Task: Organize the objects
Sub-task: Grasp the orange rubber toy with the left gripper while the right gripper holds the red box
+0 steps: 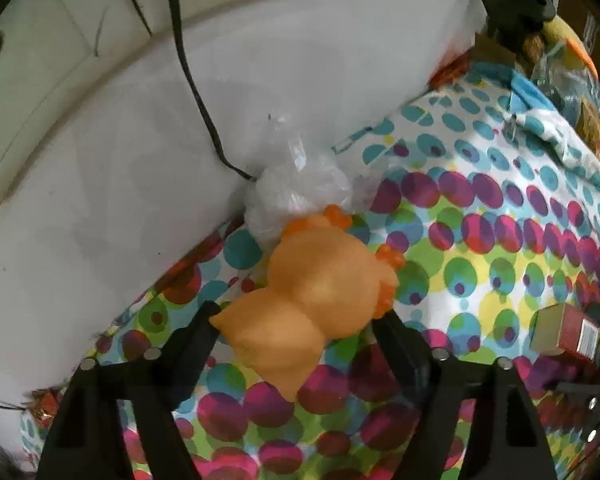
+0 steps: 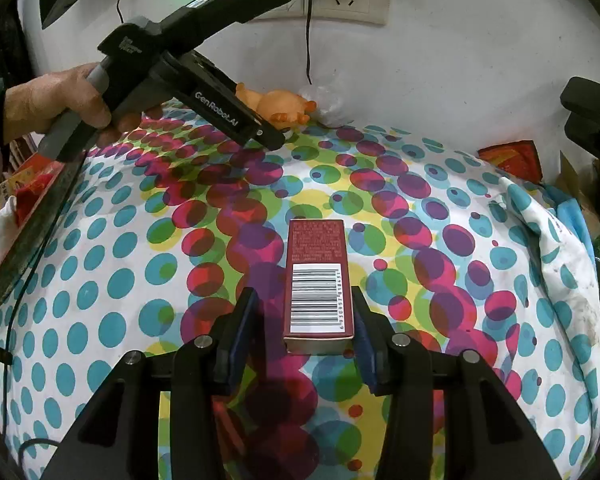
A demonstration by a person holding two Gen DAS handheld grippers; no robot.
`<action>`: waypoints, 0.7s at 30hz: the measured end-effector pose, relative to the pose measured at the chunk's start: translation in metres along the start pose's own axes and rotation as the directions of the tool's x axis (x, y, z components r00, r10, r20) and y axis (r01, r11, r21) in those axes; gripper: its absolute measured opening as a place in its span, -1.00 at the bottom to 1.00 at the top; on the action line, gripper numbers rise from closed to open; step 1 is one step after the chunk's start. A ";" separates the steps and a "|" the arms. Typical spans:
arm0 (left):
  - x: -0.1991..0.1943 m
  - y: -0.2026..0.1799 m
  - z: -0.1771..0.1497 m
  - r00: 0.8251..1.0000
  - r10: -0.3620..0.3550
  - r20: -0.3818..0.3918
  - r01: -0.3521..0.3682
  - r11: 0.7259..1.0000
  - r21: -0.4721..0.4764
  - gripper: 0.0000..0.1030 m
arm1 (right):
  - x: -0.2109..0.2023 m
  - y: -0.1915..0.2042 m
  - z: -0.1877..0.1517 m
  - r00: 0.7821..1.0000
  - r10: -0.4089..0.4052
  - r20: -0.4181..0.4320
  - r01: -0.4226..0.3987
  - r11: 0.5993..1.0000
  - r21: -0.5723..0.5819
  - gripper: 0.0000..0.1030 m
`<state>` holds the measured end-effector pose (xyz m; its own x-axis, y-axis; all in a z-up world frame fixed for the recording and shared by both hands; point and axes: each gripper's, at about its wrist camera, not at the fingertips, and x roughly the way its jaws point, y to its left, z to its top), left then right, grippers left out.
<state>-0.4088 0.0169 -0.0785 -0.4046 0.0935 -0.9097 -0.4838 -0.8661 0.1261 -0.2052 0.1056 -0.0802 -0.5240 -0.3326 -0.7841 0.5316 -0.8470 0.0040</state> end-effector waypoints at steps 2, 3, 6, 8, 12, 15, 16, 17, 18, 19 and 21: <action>-0.003 -0.001 -0.005 1.000 -0.009 0.008 0.009 1.000 -0.023 0.35 | 0.001 0.000 -0.001 1.000 0.000 0.000 0.000 1.000 -0.001 -0.15; -0.004 -0.001 -0.008 1.000 -0.013 0.013 0.013 0.999 -0.031 0.32 | 0.001 0.000 -0.002 1.000 -0.002 0.000 0.002 1.000 -0.001 -0.15; -0.011 -0.006 -0.022 0.999 -0.020 0.026 0.022 0.997 -0.078 -0.05 | 0.002 -0.001 -0.002 1.000 -0.002 0.000 0.002 1.000 -0.003 -0.15; -0.016 -0.014 -0.029 0.999 -0.014 0.035 0.017 0.995 -0.094 -0.22 | 0.002 0.000 -0.002 1.000 -0.004 0.000 0.004 1.000 -0.003 -0.15; -0.023 -0.027 -0.039 0.999 -0.010 0.051 0.016 0.992 -0.124 -0.23 | 0.003 0.001 -0.001 1.000 -0.007 0.000 0.007 1.000 -0.004 -0.15; -0.031 -0.031 -0.048 0.998 -0.005 0.067 0.017 0.985 -0.171 -0.23 | 0.003 0.002 -0.001 1.000 -0.011 -0.001 0.011 1.000 -0.004 -0.15; -0.034 -0.034 -0.053 0.997 0.024 0.075 -0.011 0.985 -0.173 -0.23 | 0.003 0.003 -0.001 1.000 -0.012 -0.001 0.012 1.000 -0.004 -0.15; -0.037 -0.038 -0.059 0.996 0.039 0.078 -0.025 0.984 -0.177 -0.23 | 0.003 0.003 0.000 1.000 -0.012 -0.001 0.012 1.000 -0.004 -0.15; -0.041 -0.037 -0.063 0.995 0.044 0.084 -0.028 0.982 -0.186 -0.23 | 0.002 0.003 0.001 1.000 -0.012 -0.001 0.012 1.000 -0.004 -0.15; -0.044 -0.039 -0.070 0.994 0.069 0.085 -0.051 0.978 -0.202 -0.23 | 0.002 0.003 0.001 1.000 -0.012 -0.001 0.012 1.000 -0.004 -0.15; -0.050 -0.040 -0.083 0.991 0.101 0.084 -0.079 0.968 -0.236 -0.23 | 0.002 0.003 0.002 1.000 -0.013 -0.002 0.013 1.000 -0.005 -0.15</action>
<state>-0.3045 0.0064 -0.0706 -0.5152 0.0464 -0.8558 -0.2533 -0.9622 0.1003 -0.2062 0.1015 -0.0801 -0.5298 -0.3209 -0.7851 0.5278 -0.8494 -0.0090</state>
